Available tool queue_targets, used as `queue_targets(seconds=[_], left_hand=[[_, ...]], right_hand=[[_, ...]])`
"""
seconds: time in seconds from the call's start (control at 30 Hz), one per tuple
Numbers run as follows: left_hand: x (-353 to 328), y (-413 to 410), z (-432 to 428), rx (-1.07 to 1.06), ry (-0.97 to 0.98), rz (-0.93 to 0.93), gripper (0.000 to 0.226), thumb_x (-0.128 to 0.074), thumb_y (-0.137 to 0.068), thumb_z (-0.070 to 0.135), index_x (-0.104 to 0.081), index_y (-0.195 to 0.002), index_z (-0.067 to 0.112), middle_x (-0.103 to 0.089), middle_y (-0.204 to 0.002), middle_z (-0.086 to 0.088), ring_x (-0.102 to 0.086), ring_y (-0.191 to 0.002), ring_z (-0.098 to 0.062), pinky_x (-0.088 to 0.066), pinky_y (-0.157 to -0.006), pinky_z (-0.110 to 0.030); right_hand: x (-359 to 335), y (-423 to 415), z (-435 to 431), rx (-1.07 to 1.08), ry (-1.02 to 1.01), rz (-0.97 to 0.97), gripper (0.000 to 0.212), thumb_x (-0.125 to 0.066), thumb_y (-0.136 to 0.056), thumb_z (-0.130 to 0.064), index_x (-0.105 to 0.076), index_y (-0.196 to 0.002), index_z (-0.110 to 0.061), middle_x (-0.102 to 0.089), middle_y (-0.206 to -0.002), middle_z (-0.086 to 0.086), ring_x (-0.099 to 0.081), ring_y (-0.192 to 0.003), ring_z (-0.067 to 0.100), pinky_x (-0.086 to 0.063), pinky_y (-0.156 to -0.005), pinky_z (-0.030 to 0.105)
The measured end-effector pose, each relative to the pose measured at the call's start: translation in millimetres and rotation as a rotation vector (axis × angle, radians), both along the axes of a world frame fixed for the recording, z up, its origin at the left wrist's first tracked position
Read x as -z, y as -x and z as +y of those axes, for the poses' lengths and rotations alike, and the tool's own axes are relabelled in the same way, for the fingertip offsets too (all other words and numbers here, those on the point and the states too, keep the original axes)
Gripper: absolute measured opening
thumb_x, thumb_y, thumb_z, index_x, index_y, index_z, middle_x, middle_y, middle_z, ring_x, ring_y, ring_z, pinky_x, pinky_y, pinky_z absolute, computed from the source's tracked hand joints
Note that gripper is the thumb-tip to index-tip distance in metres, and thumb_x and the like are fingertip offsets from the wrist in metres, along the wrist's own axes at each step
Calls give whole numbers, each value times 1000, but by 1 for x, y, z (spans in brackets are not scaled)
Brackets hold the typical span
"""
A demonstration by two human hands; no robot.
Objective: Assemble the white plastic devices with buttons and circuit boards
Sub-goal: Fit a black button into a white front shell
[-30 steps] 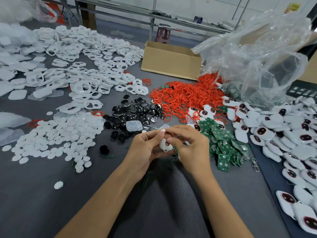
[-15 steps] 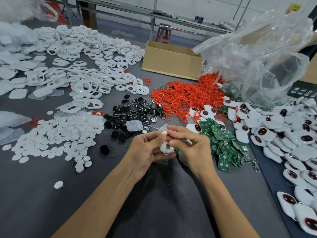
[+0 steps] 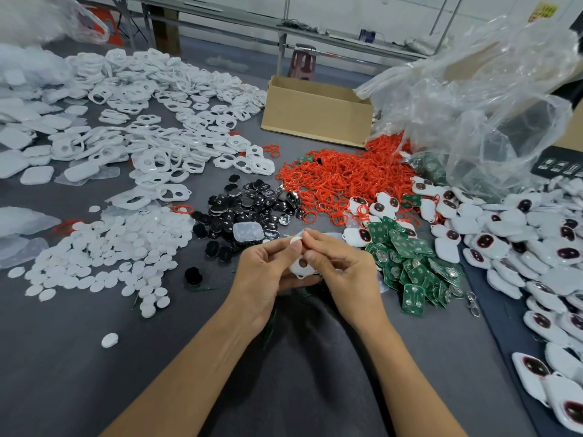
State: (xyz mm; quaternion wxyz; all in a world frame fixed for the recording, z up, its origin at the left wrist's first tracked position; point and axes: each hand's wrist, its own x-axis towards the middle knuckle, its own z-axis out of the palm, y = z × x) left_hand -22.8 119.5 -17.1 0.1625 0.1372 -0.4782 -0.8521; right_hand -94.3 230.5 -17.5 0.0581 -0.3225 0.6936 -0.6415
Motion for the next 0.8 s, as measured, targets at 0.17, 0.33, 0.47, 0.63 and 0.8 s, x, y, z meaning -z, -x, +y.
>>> queue_targets(seconds=[0.17,0.33,0.47,0.63,0.8], left_hand=[[-2,1,0,-16,65,2,16,-61,-87,7,-73,-98,6,-73,-93,-17,-70,-81,-26,-61,-66,-36],[-1,1,2,-24,233,32,19,-58,-92,3,-70,-106,3,-73,-98,-18,-69,-91,-31,-60,-72,-35],[0,0,6,-64,327,40,18,-58,-93,4,-71,-105,6,-74,-93,-13,-69,-86,-23,-60,-69,-33],[1,0,10,-134,375,15,18,-58,-93,4,-73,-102,10,-74,-89,-9,-70,-86,-26,-58,-78,-51],[3,1,10,-127,333,-26,17,-60,-92,6,-73,-101,12,-74,-91,-12,-68,-87,-25,-58,-79,-52]], right_hand=[[-3,0,1,-39,156,-243,31,-58,-88,3,-64,-117,-7,-74,-95,-1,-67,-87,7,-51,-76,18],[-7,1,5,-176,117,-459,24,-48,-95,-6,-65,-112,-3,-72,-92,12,-66,-85,22,-53,-84,40],[-5,-3,2,-78,70,-339,20,-47,-96,0,-66,-102,-3,-69,-85,12,-63,-79,22,-53,-76,42],[-6,-7,-5,95,-28,-183,23,-51,-94,1,-68,-87,-14,-68,-73,3,-61,-68,15,-53,-62,39],[-6,-9,-10,181,-106,-152,21,-54,-93,-4,-69,-85,-16,-68,-72,-1,-64,-71,20,-54,-72,56]])
